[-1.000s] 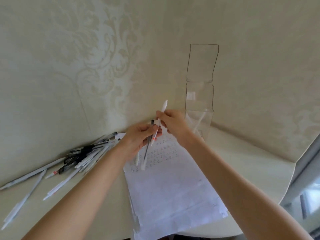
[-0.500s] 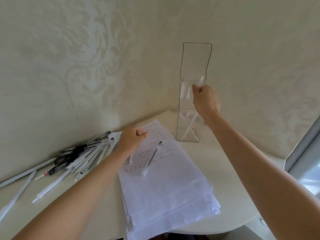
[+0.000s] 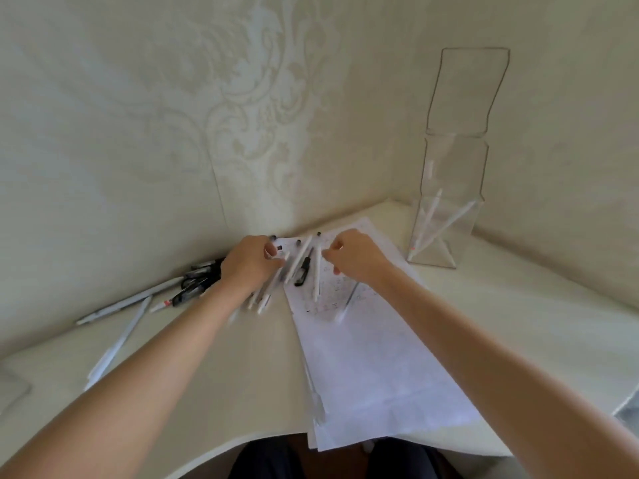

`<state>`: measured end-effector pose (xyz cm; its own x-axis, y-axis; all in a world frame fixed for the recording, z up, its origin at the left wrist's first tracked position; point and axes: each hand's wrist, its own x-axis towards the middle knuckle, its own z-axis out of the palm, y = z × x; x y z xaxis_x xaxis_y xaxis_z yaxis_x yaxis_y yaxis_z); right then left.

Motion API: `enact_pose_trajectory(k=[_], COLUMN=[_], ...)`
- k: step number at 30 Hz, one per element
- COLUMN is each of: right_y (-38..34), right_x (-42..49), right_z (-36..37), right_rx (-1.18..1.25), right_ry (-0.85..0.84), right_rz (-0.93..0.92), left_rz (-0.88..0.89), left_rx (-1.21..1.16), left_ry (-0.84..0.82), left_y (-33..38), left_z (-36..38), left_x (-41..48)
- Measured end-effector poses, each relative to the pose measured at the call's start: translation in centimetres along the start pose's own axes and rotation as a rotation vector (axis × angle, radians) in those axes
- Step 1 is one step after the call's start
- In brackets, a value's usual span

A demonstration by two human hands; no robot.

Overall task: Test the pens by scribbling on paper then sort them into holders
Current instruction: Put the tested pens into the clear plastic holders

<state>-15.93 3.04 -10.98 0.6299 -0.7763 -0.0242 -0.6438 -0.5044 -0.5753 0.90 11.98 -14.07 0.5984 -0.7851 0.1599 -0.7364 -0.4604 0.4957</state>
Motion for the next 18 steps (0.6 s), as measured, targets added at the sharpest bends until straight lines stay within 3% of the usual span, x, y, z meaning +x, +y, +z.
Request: enact_pose_trajectory(k=[5,8,14,18], right_y=[-0.9,-1.0,-0.5,-0.8], right_x=[0.6,0.9,1.1,1.0], right_z=[3.5,3.5,3.3,2.9], right_rx=[-0.152,-0.113,0.267,0.494], right_ry=[-0.033,-0.054,-0.036,-0.010], right_rz=[0.094,0.153,0.204,0.222], left_rz=[-0.028,-0.024,-0.027,-0.012], left_rx=[0.292,0.316,0.354,0.248], left_ry=[-0.078,-0.132,-0.306,-0.247], left_y=[0.8,0.9,1.8,1.4], left_z=[-0.1,0.1,0.2,0.3], left_x=[-1.1,-1.3,-1.3,-1.1])
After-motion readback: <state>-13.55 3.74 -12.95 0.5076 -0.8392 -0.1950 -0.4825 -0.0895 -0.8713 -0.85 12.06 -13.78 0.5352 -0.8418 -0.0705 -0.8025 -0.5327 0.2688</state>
